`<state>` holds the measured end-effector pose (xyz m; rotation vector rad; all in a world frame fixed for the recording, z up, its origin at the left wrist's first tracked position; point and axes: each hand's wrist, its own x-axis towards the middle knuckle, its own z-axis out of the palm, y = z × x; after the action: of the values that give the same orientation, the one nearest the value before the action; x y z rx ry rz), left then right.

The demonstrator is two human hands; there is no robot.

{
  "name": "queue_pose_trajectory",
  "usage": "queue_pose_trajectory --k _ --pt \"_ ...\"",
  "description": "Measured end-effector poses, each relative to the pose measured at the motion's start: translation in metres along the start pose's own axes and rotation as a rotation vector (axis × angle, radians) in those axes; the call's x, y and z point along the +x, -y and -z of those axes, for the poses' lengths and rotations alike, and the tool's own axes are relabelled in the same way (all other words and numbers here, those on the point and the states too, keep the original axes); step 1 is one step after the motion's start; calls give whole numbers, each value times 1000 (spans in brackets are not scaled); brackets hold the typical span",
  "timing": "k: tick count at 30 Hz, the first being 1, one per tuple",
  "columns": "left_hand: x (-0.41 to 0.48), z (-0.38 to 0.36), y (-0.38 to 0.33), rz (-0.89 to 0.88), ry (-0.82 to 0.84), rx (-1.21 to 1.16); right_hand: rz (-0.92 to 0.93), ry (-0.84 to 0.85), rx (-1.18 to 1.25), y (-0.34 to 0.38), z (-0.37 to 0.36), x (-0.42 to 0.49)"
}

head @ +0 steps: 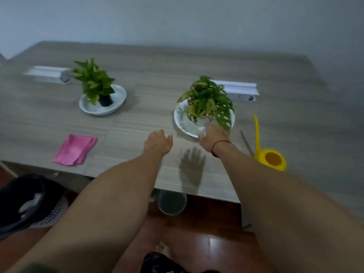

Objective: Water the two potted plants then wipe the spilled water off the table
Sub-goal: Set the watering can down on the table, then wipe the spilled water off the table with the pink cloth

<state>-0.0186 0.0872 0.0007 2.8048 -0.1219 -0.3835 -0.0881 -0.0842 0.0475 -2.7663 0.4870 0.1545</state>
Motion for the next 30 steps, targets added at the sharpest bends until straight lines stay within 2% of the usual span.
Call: queue_pose_trajectory --k 5,13,19,24,30 --pt "20 52 112 154 -75 -33 242 29 -15 116 -33 22" --pt "78 99 291 261 -57 -12 296 155 -18 276 -121 61" --pt "135 106 371 274 28 -49 197 204 79 363 -181 82" --pt "156 88 415 373 110 -148 95 317 163 396 -232 85" --pt "172 73 439 362 96 -171 -147 373 484 420 -272 90"
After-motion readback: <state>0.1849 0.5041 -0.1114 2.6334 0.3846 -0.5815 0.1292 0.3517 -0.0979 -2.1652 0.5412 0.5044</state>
